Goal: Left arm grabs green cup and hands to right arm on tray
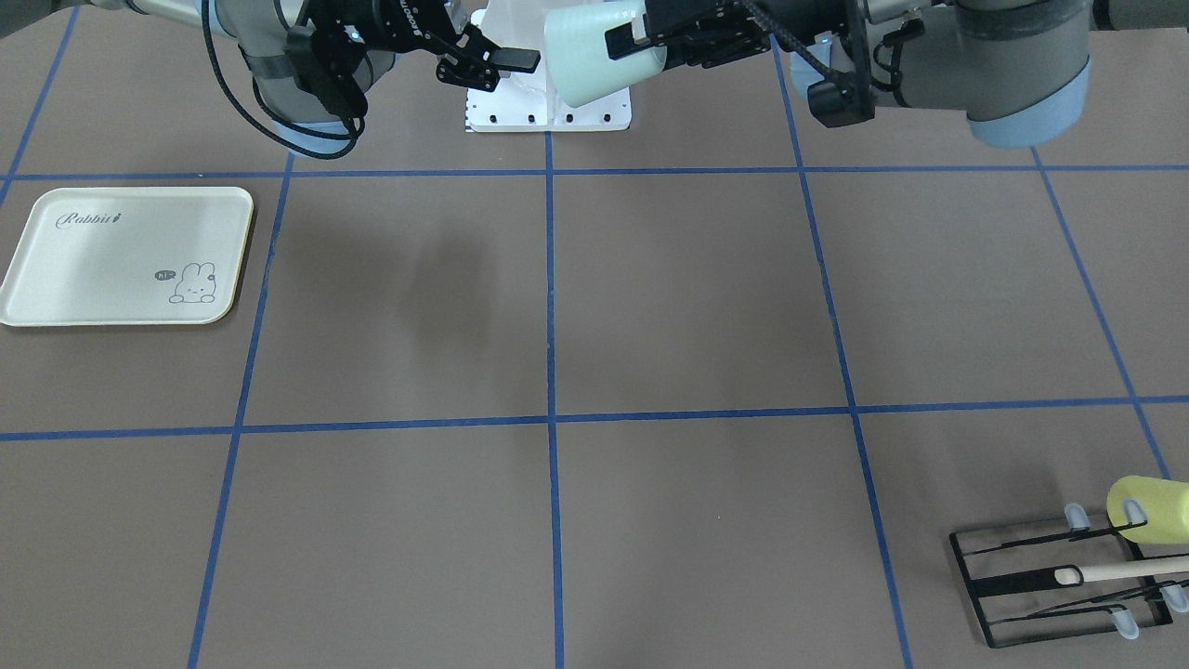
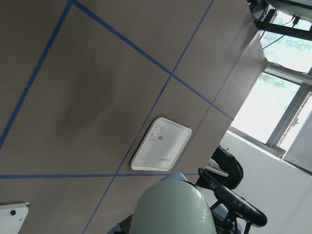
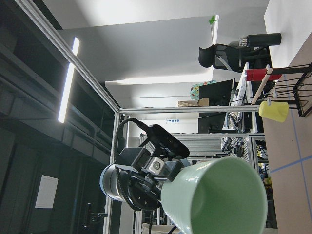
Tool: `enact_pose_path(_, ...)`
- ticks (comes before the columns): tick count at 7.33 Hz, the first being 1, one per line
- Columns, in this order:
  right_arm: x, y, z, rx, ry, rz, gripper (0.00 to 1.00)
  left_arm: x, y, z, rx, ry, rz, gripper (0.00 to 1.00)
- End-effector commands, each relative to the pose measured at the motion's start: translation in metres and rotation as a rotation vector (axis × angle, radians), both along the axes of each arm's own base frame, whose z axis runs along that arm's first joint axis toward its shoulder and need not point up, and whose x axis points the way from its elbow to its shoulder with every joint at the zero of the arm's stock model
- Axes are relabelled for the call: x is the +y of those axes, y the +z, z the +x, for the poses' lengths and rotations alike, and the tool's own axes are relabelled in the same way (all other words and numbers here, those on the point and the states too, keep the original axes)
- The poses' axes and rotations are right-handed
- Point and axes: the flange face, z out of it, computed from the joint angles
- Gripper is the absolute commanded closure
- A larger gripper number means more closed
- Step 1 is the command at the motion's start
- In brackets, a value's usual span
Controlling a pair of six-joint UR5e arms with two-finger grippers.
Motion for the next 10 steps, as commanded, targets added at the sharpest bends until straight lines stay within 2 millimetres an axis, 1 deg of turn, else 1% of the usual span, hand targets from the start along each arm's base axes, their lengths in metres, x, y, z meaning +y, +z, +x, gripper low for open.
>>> enact_pose_path(1,0.0019,0.0000,-0.0017,-0.003,-0.004,-0.001,0.02,0.0099,-0.0043,-0.0002,0.016,0.016,-0.002,1.00)
enact_pose_path(4,0.0098,-0.0013,-0.0061,-0.009,-0.022,0.002,0.06,0.0098,-0.0058,-0.0006,0.020,0.010,-0.004,1.00)
enact_pose_path(7,0.0109,-0.0041,-0.0036,-0.024,-0.016,-0.005,0.08,0.0104,-0.0057,0.0000,0.019,0.013,-0.005,1.00)
enact_pose_path(10,0.0101,-0.0040,-0.0031,-0.027,-0.012,-0.012,0.18,0.0145,-0.0070,-0.0016,0.021,0.022,0.001,1.00)
